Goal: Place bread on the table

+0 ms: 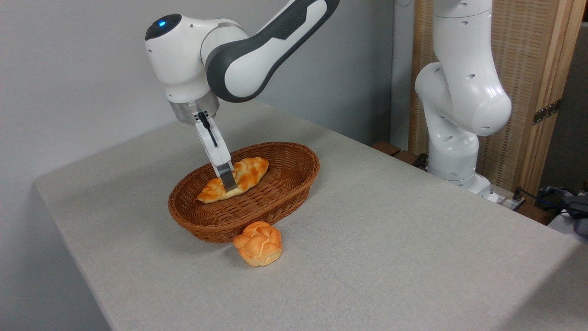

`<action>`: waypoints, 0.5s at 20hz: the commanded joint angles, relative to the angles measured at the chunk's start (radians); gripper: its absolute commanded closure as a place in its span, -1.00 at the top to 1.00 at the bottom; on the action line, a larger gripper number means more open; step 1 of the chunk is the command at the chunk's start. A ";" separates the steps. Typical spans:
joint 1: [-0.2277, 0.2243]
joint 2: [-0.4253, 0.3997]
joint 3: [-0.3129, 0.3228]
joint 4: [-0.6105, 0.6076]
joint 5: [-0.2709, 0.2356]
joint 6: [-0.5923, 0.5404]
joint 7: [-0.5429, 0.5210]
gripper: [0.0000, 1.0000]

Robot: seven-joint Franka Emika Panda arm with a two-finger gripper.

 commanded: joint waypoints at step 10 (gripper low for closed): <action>0.003 -0.043 0.028 -0.003 -0.019 0.013 0.012 -0.67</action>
